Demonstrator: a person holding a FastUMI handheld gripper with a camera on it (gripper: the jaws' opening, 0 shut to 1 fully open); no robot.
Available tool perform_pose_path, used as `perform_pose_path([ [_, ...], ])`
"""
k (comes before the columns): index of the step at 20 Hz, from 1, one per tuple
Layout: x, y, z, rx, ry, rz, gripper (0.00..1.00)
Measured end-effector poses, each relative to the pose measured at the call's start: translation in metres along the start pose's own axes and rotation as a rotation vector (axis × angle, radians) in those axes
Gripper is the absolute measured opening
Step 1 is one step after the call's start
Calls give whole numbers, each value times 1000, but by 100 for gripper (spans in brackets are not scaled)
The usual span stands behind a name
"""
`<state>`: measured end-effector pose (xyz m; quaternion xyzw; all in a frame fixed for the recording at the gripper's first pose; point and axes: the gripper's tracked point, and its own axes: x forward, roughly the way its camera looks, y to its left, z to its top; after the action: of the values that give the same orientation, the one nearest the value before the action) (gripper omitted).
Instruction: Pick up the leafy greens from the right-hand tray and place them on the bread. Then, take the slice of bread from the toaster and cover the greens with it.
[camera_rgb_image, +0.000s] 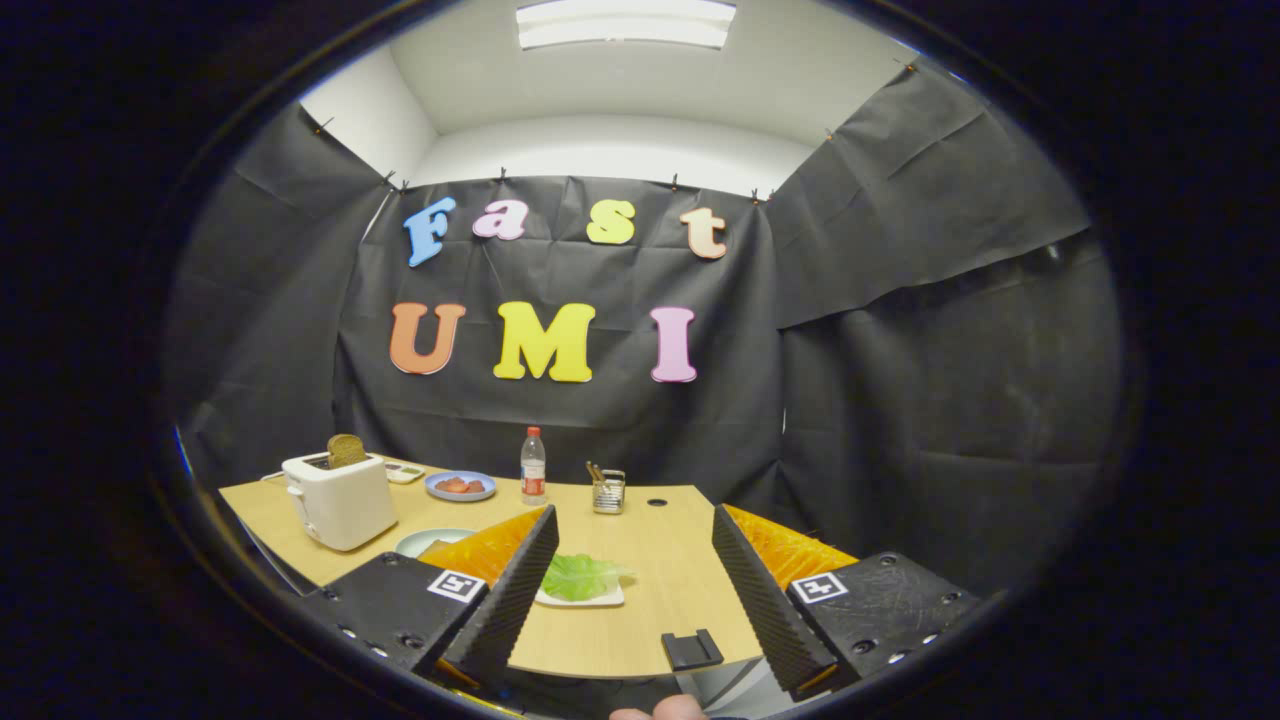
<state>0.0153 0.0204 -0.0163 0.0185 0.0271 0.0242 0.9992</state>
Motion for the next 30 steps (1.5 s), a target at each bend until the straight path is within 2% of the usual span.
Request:
perform_pose_path([
  [22,21,-1,-23,2,37,-10,95],
  [26,49,5,-45,18,65,16,95],
  [30,105,7,-96,43,163,36,95],
])
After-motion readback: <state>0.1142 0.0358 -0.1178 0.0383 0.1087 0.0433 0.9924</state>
